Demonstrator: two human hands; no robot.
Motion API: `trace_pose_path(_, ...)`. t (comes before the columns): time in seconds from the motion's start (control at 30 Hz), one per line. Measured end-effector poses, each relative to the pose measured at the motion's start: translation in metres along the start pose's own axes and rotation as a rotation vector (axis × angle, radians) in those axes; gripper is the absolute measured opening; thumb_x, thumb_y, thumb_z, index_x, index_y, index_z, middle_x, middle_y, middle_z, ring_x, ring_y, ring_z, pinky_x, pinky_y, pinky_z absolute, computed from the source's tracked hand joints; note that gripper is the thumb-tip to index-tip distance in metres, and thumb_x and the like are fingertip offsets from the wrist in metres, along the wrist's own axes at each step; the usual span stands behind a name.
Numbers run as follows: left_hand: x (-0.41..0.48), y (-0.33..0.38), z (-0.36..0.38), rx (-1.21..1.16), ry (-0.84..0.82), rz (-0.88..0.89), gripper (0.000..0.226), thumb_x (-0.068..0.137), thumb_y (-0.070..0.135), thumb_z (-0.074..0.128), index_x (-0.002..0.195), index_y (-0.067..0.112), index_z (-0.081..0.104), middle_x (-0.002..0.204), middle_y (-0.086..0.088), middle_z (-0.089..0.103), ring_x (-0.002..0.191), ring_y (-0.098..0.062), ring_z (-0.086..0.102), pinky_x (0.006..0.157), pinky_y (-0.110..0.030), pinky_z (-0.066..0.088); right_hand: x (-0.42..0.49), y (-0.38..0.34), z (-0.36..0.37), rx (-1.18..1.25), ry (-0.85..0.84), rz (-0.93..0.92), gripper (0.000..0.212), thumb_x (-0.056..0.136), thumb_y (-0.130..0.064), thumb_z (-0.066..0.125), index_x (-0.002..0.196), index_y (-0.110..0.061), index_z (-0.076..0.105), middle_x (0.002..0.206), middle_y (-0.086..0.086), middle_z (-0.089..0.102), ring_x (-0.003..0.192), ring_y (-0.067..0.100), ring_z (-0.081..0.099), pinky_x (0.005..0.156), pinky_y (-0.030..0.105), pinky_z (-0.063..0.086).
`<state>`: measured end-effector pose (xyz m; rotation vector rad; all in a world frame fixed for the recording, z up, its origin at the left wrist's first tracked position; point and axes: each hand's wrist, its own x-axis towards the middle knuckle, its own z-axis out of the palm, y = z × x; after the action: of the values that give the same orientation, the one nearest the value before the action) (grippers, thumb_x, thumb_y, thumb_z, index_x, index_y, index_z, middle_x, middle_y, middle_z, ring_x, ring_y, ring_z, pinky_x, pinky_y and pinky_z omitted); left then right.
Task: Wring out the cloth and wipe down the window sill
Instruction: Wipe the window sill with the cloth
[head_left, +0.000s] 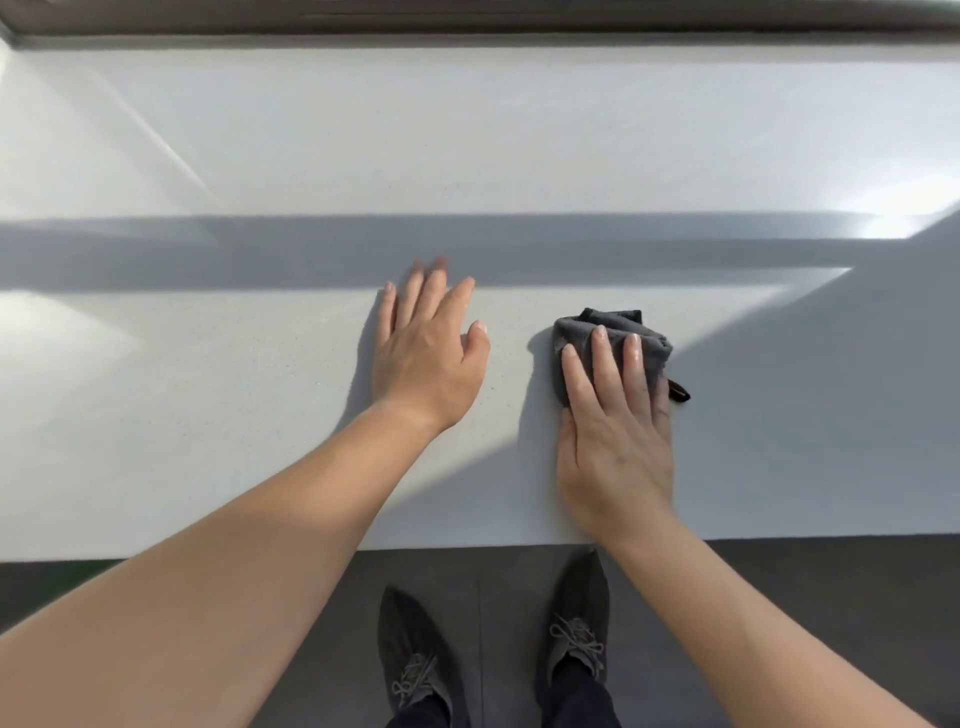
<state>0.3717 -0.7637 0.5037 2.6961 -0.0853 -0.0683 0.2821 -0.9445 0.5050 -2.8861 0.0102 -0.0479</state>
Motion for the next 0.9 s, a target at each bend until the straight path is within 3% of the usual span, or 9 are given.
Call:
trace_pose_path(0.1,0.001,0.001,0.000,0.043,0.034,-0.014,0.059,0.094,0.035,0.027,0.152,0.026,0.036,0.166,0.001,0.016,0.153,-0.014,0.003,0.123,-0.037,-0.009,-0.021,0.000,-0.001,0.003,-0.080,-0.312,0.062,0.094,-0.021,0.045,0.155,-0.022,0.034,0.166,0.002,0.023,0.155,0.026,0.009,0.122,0.055,0.015)
trace_pose_path(0.17,0.000,0.000,0.000,0.050,0.034,-0.011,0.059,0.094,0.036,0.027,0.151,0.026,0.036,0.166,0.001,0.016,0.153,-0.013,0.003,0.123,-0.037,-0.008,-0.004,0.023,-0.007,-0.004,-0.104,-0.406,0.060,0.094,-0.020,0.047,0.153,-0.023,0.038,0.165,0.000,0.024,0.155,0.024,0.011,0.123,0.053,0.016)
trace_pose_path(0.33,-0.002,0.001,0.001,0.074,0.019,-0.001,0.059,0.097,0.041,0.022,0.153,0.027,0.031,0.167,0.002,0.012,0.153,-0.011,-0.002,0.122,-0.036,-0.011,0.060,0.046,-0.016,0.015,-0.040,0.015,0.057,0.100,-0.022,0.039,0.156,-0.022,0.031,0.167,0.002,0.017,0.155,0.027,0.005,0.125,0.050,0.004)
trace_pose_path(0.4,-0.001,0.002,0.001,0.063,0.024,-0.002,0.059,0.098,0.042,0.019,0.153,0.027,0.032,0.167,0.002,0.013,0.153,-0.010,-0.001,0.122,-0.035,-0.012,0.061,0.027,-0.009,-0.003,0.000,-0.030,0.058,0.099,-0.020,0.044,0.156,-0.019,0.031,0.167,0.006,0.018,0.155,0.032,0.007,0.123,0.055,0.007)
trace_pose_path(0.47,-0.001,0.003,0.001,0.055,0.029,-0.005,0.058,0.099,0.042,0.019,0.152,0.026,0.035,0.166,0.001,0.016,0.153,-0.012,0.002,0.122,-0.036,-0.010,0.049,0.011,0.000,-0.015,-0.008,-0.220,0.059,0.097,-0.018,0.047,0.155,-0.018,0.034,0.166,0.007,0.022,0.154,0.034,0.011,0.122,0.057,0.012)
trace_pose_path(0.6,0.001,0.008,-0.005,0.068,0.068,-0.006,0.049,0.099,0.034,0.030,0.142,0.023,0.050,0.159,-0.002,0.034,0.150,-0.021,0.020,0.123,-0.042,0.008,0.058,0.029,-0.005,-0.002,-0.060,-0.448,0.055,0.098,-0.020,0.044,0.153,-0.021,0.039,0.164,0.002,0.028,0.154,0.027,0.015,0.122,0.054,0.017)
trace_pose_path(0.77,0.025,0.010,-0.014,0.103,0.093,-0.019,0.035,0.096,0.033,0.040,0.118,0.015,0.060,0.131,-0.010,0.052,0.122,-0.031,0.042,0.108,-0.040,0.025,0.128,0.041,-0.011,0.018,-0.057,0.043,0.057,0.102,-0.026,0.036,0.158,-0.024,0.025,0.169,0.000,0.010,0.155,0.025,-0.002,0.124,0.053,0.002)
trace_pose_path(0.83,0.041,0.011,-0.016,0.106,0.080,-0.034,0.036,0.099,0.034,0.039,0.122,0.014,0.058,0.139,-0.013,0.047,0.129,-0.033,0.037,0.113,-0.042,0.022,0.132,0.021,-0.005,-0.015,-0.050,0.028,0.058,0.102,-0.028,0.034,0.159,-0.023,0.021,0.169,0.002,0.007,0.155,0.027,-0.005,0.124,0.054,0.000)
trace_pose_path(0.9,0.060,0.011,-0.015,0.088,0.058,-0.023,0.043,0.101,0.034,0.037,0.136,0.014,0.051,0.155,-0.015,0.034,0.146,-0.033,0.021,0.122,-0.044,0.010,0.118,0.006,0.002,-0.021,-0.086,-0.178,0.058,0.101,-0.028,0.035,0.158,-0.024,0.023,0.168,0.002,0.010,0.155,0.028,-0.002,0.124,0.054,0.003)
